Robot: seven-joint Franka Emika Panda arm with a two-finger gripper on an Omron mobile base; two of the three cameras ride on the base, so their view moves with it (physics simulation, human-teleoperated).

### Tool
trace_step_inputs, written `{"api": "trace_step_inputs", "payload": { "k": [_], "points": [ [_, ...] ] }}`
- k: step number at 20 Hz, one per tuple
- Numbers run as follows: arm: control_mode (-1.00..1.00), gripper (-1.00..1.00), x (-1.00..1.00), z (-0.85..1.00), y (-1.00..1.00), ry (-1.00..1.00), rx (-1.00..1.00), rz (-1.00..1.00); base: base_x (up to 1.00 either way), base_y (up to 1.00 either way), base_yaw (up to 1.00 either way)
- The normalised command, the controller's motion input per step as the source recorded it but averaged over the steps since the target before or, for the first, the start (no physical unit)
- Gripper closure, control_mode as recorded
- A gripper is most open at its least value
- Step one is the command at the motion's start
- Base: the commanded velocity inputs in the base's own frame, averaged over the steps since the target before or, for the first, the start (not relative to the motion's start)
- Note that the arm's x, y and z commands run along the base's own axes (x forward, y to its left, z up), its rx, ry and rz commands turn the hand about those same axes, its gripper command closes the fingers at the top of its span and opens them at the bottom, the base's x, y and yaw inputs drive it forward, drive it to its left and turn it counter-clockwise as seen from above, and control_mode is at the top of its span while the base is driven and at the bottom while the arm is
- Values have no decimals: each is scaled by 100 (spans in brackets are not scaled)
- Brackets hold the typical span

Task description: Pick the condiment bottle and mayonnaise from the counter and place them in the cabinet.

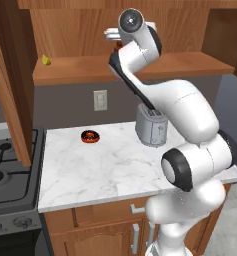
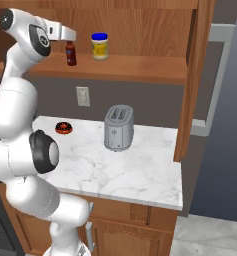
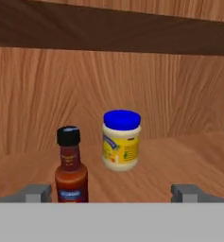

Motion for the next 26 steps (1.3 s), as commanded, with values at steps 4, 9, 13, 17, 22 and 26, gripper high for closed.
{"api": "trace_step_inputs", "payload": {
  "k": [4,9,13,17,22,26],
  "points": [
    [-100,-100,-100,-57,-23,0,-7,-1,0,0,0],
    [-100,-100,-100,-99,-11,0,-8,0,0,0,0],
    [-100,-100,-100,-100,-11,0,-9,0,0,0,0],
    [-100,-100,-100,-100,-12,0,-9,0,0,0,0],
    [-100,-100,-100,-100,-14,0,-11,0,0,0,0],
    [-100,-100,-100,-100,-18,0,-13,0,0,0,0]
  ]
}}
